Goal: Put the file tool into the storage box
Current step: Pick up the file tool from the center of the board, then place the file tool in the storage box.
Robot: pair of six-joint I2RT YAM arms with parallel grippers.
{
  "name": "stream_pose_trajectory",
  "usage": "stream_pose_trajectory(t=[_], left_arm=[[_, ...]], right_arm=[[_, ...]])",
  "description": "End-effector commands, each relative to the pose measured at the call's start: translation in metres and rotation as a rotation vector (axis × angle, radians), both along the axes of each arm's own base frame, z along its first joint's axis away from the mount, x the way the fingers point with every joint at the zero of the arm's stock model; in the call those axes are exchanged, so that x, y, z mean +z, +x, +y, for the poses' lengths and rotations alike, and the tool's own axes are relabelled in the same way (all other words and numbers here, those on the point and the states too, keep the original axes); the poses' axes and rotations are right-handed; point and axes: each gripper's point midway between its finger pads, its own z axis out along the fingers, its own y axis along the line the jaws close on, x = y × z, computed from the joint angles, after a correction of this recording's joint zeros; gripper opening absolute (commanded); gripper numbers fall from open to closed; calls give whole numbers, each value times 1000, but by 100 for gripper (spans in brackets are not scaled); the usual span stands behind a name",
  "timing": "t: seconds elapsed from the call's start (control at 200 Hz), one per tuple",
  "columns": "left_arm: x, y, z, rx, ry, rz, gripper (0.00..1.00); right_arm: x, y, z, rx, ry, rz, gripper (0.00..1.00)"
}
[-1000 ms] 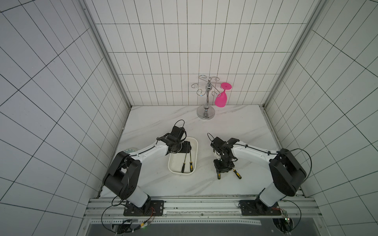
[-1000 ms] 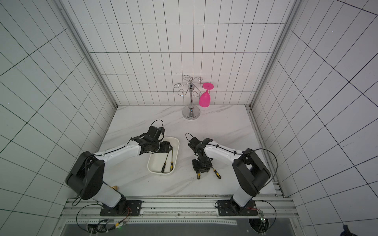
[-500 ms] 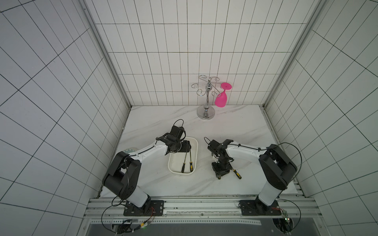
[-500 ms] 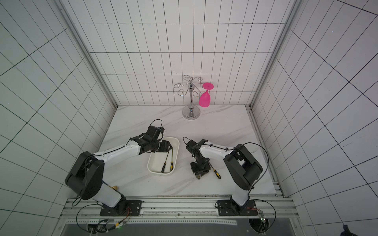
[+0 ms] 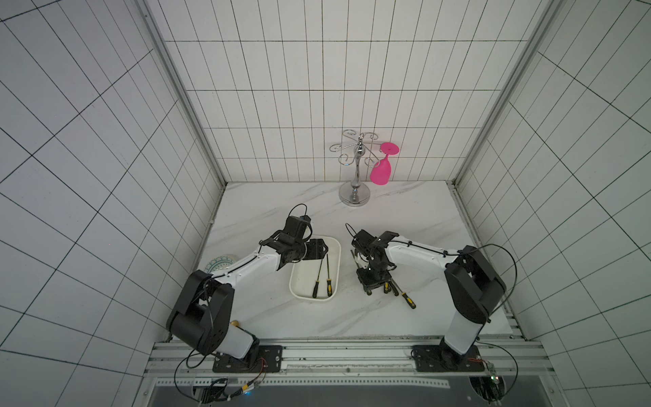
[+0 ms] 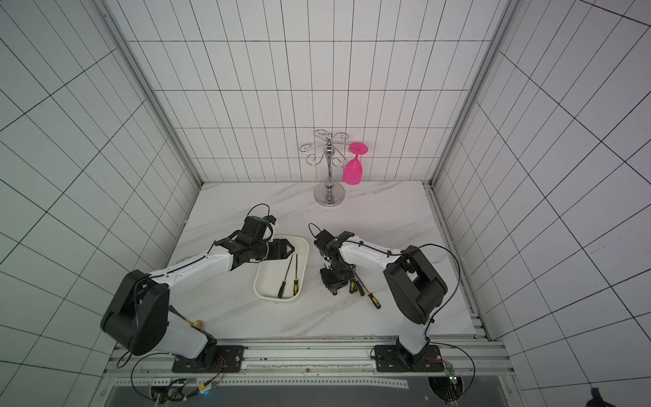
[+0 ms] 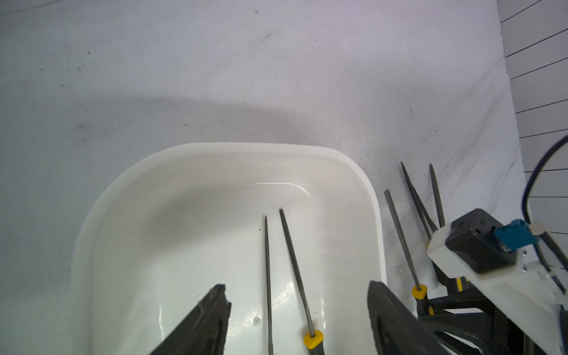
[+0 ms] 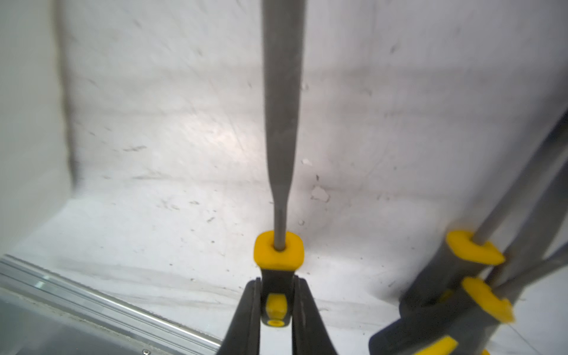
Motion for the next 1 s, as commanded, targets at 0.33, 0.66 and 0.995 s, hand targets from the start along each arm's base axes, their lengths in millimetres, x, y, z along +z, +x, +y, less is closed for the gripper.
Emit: stream_pose_trajectory(t=[0.33,0.66,0.995], left_arm=[[57,9,-41,-49,-189,-129,75],[53,3,-43,-57,-192,-126,44],[40,1,-54,-85,-249,-85,17]], right_arm=[[83,23,72,181,310,-106,12],[110,31,97,164,434,-142,13],[110,27,97,143,451,-171,13]])
